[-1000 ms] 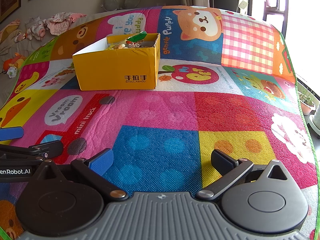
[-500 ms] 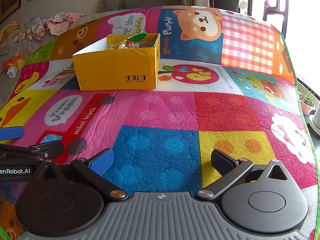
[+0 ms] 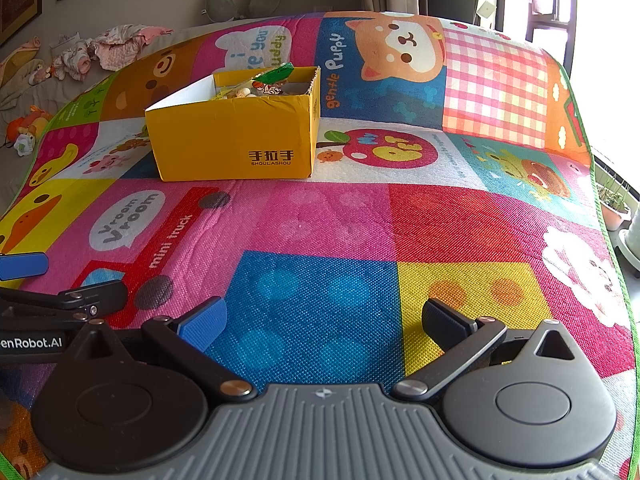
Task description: Organize objects
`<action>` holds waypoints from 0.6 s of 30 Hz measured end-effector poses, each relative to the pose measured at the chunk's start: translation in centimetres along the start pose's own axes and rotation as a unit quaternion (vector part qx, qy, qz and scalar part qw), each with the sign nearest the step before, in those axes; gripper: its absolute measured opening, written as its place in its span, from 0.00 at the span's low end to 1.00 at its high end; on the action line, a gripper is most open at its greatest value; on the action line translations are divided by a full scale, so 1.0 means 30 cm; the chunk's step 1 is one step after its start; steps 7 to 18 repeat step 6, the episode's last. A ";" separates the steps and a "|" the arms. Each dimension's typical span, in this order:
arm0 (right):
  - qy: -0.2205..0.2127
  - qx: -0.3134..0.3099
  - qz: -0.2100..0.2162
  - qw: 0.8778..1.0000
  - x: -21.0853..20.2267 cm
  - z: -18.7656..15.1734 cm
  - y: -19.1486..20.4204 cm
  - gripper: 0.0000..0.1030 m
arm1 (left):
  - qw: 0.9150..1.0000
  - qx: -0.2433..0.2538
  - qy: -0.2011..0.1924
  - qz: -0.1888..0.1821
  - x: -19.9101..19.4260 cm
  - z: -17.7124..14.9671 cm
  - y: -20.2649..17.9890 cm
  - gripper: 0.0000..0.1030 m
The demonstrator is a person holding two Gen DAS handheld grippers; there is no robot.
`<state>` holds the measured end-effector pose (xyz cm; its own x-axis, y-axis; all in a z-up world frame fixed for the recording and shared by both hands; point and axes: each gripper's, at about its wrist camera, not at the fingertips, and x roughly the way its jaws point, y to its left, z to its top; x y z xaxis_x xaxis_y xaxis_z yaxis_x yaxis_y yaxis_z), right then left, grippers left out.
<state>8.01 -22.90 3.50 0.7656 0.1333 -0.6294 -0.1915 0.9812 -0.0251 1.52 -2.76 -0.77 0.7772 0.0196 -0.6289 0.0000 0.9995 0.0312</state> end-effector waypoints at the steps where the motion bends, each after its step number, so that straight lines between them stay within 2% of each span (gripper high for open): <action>1: 0.000 0.000 0.000 1.000 0.000 0.000 0.000 1.00 | 1.000 0.002 -0.001 0.001 -0.001 0.000 -0.002 1.00; 18: 0.000 0.000 0.000 1.000 0.000 0.000 0.000 1.00 | 1.000 -0.006 0.002 -0.004 0.000 0.000 -0.002 1.00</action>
